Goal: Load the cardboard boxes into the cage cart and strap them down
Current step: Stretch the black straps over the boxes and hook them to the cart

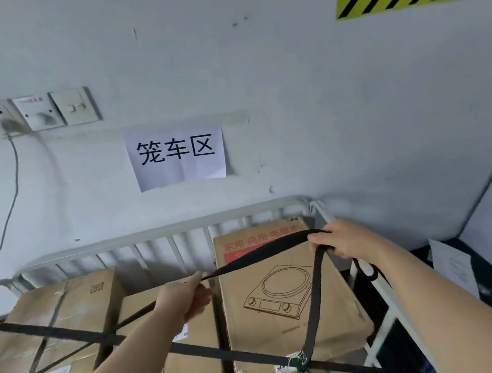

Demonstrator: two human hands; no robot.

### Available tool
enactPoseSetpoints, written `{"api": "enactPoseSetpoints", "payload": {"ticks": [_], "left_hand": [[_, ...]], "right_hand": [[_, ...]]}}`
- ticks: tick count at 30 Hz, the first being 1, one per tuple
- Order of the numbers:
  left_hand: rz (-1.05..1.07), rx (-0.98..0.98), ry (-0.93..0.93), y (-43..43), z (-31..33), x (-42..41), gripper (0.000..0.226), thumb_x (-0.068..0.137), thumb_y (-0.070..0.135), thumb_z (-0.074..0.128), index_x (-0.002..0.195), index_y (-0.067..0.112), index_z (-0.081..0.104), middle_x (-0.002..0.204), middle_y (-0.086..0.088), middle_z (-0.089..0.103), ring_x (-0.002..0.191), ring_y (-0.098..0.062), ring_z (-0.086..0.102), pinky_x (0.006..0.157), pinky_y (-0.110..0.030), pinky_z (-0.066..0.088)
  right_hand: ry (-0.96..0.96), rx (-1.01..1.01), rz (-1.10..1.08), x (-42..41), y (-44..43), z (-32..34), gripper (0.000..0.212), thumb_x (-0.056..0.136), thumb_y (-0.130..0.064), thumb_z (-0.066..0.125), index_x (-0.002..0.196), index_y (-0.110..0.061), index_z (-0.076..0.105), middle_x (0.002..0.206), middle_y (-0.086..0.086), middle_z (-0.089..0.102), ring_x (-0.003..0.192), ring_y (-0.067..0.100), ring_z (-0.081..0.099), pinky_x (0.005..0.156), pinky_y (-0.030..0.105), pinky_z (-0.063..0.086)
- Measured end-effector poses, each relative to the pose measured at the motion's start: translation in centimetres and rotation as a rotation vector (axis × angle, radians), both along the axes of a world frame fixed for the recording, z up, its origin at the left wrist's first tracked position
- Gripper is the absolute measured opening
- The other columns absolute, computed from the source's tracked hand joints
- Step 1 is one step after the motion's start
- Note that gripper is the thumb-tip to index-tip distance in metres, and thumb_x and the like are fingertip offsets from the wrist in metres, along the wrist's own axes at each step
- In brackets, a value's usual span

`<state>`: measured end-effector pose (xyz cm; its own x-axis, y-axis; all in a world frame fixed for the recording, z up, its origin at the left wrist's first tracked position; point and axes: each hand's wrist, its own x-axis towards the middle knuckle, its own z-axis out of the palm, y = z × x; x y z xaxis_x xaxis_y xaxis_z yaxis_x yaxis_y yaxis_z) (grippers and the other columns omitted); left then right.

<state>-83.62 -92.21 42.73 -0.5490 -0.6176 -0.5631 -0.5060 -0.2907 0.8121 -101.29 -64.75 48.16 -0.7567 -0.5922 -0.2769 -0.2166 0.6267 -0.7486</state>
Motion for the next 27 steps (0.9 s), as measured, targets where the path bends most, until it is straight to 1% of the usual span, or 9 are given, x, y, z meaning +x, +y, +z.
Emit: {"api": "enactPoseSetpoints", "payload": {"ticks": [2,4,6,8,11,15,19,22,27], "left_hand": [[-0.177,-0.344,-0.055,1.3,0.3,-1.3,0.032,0.087,0.032,0.068,0.073,0.003,0.067,0.069,-0.009,0.071,0.056,-0.016,0.058,0.054,-0.027,0.047],[-0.332,-0.718,-0.105,1.8,0.4,-2.8,0.027,0.079,0.036,0.075,0.078,0.012,0.065,0.072,-0.001,0.068,0.061,-0.010,0.059,0.052,-0.021,0.043],[-0.528,-0.851,-0.117,2.1,0.3,-4.5,0.029,0.078,0.041,0.075,0.095,0.022,0.060,0.088,0.007,0.063,0.079,-0.008,0.059,0.061,-0.019,0.045],[-0.761,-0.739,-0.094,2.7,0.0,-6.3,0.025,0.088,0.046,0.060,0.106,0.029,0.061,0.098,0.007,0.063,0.093,-0.013,0.058,0.080,-0.026,0.048],[-0.923,-0.503,-0.089,4.4,-0.8,-8.9,0.034,0.098,0.041,0.044,0.090,0.017,0.066,0.079,-0.001,0.061,0.073,-0.016,0.056,0.074,-0.024,0.045],[-0.810,-0.525,-0.027,4.5,-1.9,-12.8,0.030,0.097,0.032,0.050,0.081,0.011,0.065,0.064,0.002,0.050,0.061,-0.013,0.046,0.059,-0.024,0.042],[-0.672,-0.565,0.041,2.4,-2.0,-16.6,0.029,0.097,0.023,0.052,0.076,0.006,0.061,0.061,-0.003,0.045,0.059,-0.016,0.041,0.055,-0.026,0.034],[-0.718,-0.627,-0.004,2.4,-2.7,-19.0,0.031,0.095,0.029,0.055,0.071,0.011,0.059,0.061,-0.002,0.048,0.055,-0.015,0.042,0.051,-0.023,0.035],[-0.867,-0.596,-0.085,5.9,-5.7,-20.4,0.028,0.094,0.039,0.054,0.072,0.021,0.060,0.066,0.000,0.056,0.055,-0.014,0.046,0.052,-0.026,0.039]], "right_hand": [[0.030,-0.004,-0.042,-1.5,0.2,-0.4,0.040,0.093,-0.043,0.053,0.073,-0.012,0.069,0.049,-0.009,0.047,0.034,0.003,0.033,0.041,0.015,0.028],[0.035,-0.007,-0.100,-2.9,0.2,-0.8,0.045,0.092,-0.047,0.052,0.072,-0.008,0.064,0.049,-0.004,0.044,0.035,0.007,0.031,0.044,0.020,0.026],[0.047,0.020,-0.101,-4.1,0.2,-1.3,0.047,0.090,-0.051,0.053,0.071,-0.009,0.062,0.053,-0.001,0.041,0.038,0.009,0.030,0.047,0.024,0.026],[0.039,0.007,-0.092,-5.1,-0.1,-1.8,0.044,0.090,-0.051,0.054,0.064,-0.016,0.058,0.050,-0.003,0.038,0.037,0.009,0.029,0.046,0.023,0.026],[-0.002,-0.029,-0.067,-6.3,-0.6,-2.2,0.033,0.086,-0.051,0.060,0.066,-0.024,0.062,0.048,-0.007,0.039,0.035,0.006,0.031,0.043,0.018,0.030],[-0.094,-0.023,-0.043,-9.2,0.9,-3.3,0.023,0.074,-0.041,0.077,0.080,-0.020,0.071,0.048,-0.009,0.052,0.042,0.008,0.040,0.046,0.019,0.035],[-0.237,-0.173,-0.191,-13.2,3.9,-4.5,0.023,0.079,-0.019,0.075,0.097,-0.007,0.070,0.059,0.003,0.056,0.046,0.011,0.043,0.051,0.022,0.041],[-0.366,-0.358,-0.290,-15.0,4.5,-5.8,0.023,0.083,-0.012,0.071,0.102,0.001,0.067,0.069,0.011,0.059,0.054,0.014,0.050,0.056,0.025,0.048],[-0.438,-0.379,-0.314,-13.9,2.4,-10.2,0.014,0.088,-0.011,0.066,0.095,0.001,0.065,0.066,0.009,0.058,0.058,0.017,0.054,0.063,0.029,0.052]]}}
